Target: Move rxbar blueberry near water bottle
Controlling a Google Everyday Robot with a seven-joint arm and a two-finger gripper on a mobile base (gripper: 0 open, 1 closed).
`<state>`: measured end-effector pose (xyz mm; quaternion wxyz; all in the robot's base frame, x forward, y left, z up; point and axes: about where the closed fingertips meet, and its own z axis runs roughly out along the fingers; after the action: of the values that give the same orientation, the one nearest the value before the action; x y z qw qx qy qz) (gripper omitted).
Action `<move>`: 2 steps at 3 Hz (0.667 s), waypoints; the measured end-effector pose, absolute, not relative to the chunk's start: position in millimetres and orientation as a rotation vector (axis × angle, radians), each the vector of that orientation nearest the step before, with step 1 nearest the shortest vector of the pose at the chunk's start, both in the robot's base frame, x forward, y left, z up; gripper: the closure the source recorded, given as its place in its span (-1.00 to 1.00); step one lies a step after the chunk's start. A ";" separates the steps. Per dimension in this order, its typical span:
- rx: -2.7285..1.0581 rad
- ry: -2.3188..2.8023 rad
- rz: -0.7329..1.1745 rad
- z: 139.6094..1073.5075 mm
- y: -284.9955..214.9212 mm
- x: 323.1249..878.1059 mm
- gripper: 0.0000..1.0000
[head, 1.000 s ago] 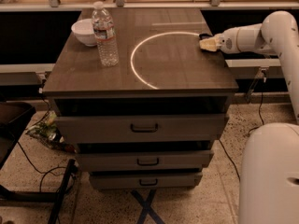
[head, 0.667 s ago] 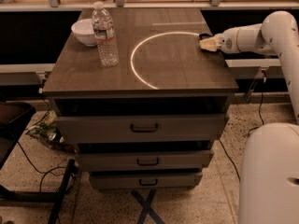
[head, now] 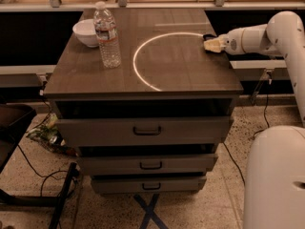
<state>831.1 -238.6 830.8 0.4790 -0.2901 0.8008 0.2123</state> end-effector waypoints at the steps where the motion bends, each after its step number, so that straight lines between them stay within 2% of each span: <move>1: -0.708 1.955 0.518 830.9 -238.6 831.1 1.00; 2: -0.709 1.955 0.518 831.0 -238.5 831.1 1.00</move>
Offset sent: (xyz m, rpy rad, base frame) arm -0.0238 0.0561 0.1577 -0.2550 -0.2047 0.0681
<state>831.1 -238.5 831.0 0.4790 -0.2903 0.8008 0.2121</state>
